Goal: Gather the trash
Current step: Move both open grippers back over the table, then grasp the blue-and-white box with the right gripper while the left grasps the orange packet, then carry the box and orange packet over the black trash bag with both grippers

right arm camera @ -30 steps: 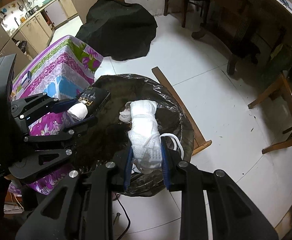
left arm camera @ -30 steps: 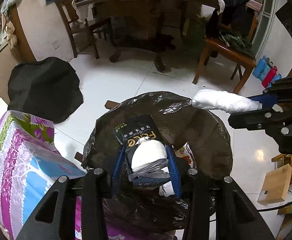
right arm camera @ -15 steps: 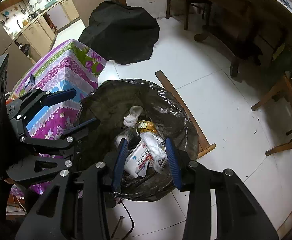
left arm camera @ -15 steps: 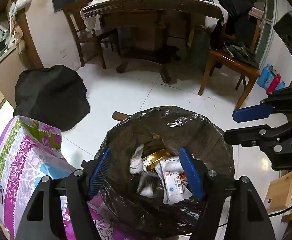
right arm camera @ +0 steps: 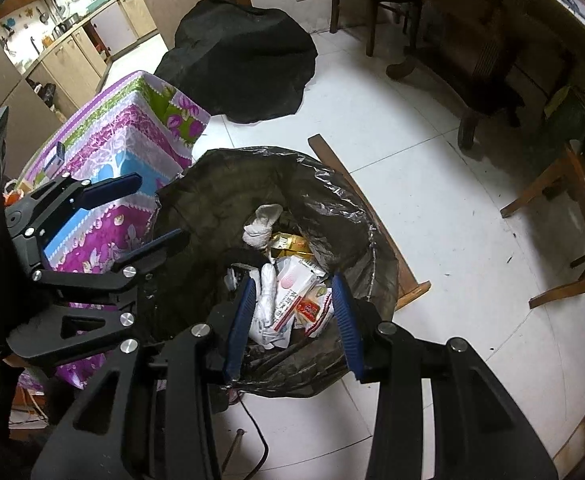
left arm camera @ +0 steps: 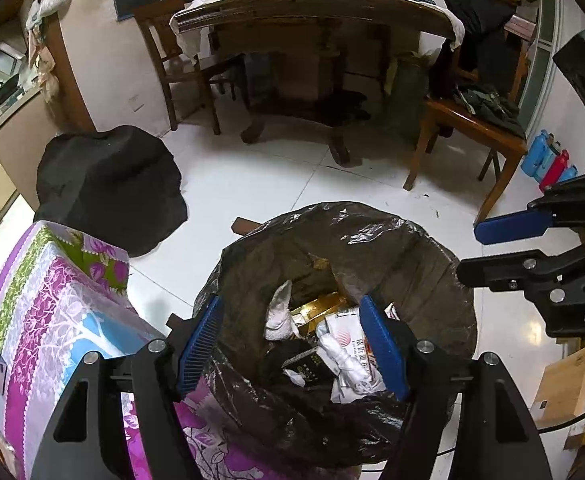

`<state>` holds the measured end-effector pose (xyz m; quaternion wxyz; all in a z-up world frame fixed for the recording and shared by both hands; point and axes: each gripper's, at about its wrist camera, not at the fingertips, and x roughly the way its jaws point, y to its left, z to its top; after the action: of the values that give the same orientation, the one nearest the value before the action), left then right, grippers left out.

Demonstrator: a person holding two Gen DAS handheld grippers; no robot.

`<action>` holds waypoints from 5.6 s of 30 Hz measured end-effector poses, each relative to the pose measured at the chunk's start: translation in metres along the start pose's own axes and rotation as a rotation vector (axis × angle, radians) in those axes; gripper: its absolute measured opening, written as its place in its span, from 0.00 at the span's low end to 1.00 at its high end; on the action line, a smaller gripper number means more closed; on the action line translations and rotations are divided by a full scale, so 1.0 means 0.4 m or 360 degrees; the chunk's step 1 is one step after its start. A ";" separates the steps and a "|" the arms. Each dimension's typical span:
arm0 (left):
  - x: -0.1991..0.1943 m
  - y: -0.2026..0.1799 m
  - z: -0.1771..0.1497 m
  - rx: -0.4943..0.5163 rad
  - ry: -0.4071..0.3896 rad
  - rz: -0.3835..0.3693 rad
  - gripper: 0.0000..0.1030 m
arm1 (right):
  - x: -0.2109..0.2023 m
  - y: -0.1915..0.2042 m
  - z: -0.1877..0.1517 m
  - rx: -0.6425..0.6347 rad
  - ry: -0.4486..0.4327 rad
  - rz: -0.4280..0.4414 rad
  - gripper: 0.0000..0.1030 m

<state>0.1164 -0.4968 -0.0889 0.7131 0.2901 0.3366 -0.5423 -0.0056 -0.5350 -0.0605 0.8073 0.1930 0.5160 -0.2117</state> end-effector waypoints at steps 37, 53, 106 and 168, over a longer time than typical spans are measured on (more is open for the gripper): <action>-0.151 0.039 -0.094 -0.0061 -0.0264 0.0471 0.69 | -0.059 0.174 -0.018 -0.0259 -0.0524 -0.0290 0.37; -0.307 0.232 -0.268 -0.0366 -0.0246 0.0637 0.69 | -0.046 0.345 -0.015 -0.0311 -0.0810 -0.0221 0.37; -0.526 1.006 -0.722 -0.0994 -0.0184 0.0938 0.68 | 0.411 1.096 0.369 -0.0749 -0.0257 0.0517 0.73; -0.674 0.610 -0.934 -0.1192 -0.0051 0.0999 0.10 | 0.117 0.811 -0.150 -0.0660 -0.0333 0.0515 0.48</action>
<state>0.2409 0.0095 -0.0890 0.9026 0.0928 0.3937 -0.1472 0.1424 -0.2389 -0.0967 0.9017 0.0806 0.4247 0.0112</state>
